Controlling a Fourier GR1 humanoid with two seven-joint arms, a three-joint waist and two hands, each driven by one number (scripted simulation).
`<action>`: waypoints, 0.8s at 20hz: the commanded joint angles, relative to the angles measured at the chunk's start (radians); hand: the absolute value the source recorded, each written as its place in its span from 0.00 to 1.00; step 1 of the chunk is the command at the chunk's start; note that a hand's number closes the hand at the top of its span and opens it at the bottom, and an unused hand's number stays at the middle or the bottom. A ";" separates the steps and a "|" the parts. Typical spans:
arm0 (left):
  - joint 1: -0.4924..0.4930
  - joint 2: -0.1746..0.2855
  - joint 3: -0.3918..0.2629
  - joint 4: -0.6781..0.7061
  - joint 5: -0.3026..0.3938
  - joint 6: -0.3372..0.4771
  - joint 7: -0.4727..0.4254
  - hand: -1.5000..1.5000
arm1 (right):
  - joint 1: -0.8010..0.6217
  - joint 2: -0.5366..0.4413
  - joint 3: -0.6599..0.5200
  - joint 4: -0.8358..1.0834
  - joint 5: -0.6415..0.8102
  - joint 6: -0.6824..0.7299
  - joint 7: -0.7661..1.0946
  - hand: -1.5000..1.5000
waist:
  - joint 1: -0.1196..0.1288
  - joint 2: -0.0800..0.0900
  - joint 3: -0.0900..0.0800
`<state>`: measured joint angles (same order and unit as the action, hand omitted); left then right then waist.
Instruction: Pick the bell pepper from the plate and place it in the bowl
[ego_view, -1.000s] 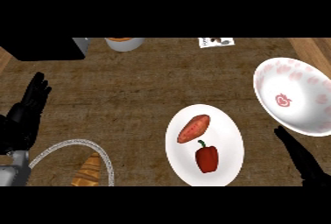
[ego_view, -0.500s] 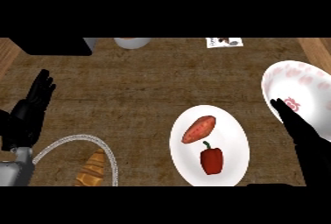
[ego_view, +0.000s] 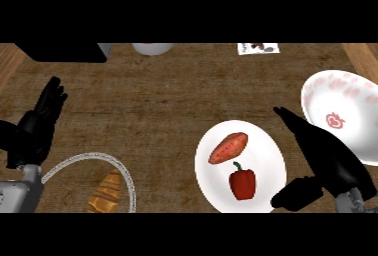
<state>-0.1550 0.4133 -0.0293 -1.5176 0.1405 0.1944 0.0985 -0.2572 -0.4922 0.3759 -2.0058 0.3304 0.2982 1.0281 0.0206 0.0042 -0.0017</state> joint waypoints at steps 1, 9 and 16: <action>-0.023 -0.027 0.001 0.059 -0.013 -0.006 -0.045 0.50 | -0.069 0.039 0.022 0.119 -0.088 0.120 0.091 0.00 | -0.010 0.001 0.000; 0.005 -0.029 0.000 -0.012 -0.022 0.007 0.015 0.50 | -0.078 0.025 0.084 0.246 -0.205 0.218 0.136 0.00 | -0.012 -0.005 0.001; 0.005 -0.055 0.002 -0.005 -0.049 0.016 0.003 0.50 | -0.154 0.098 0.206 0.369 0.002 0.123 0.085 0.00 | -0.012 -0.003 0.001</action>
<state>-0.1537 0.3809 -0.0177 -1.5253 0.1128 0.1992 0.1092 -0.3765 -0.4313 0.5222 -1.6961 0.2266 0.4176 1.0362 0.0106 0.0001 -0.0008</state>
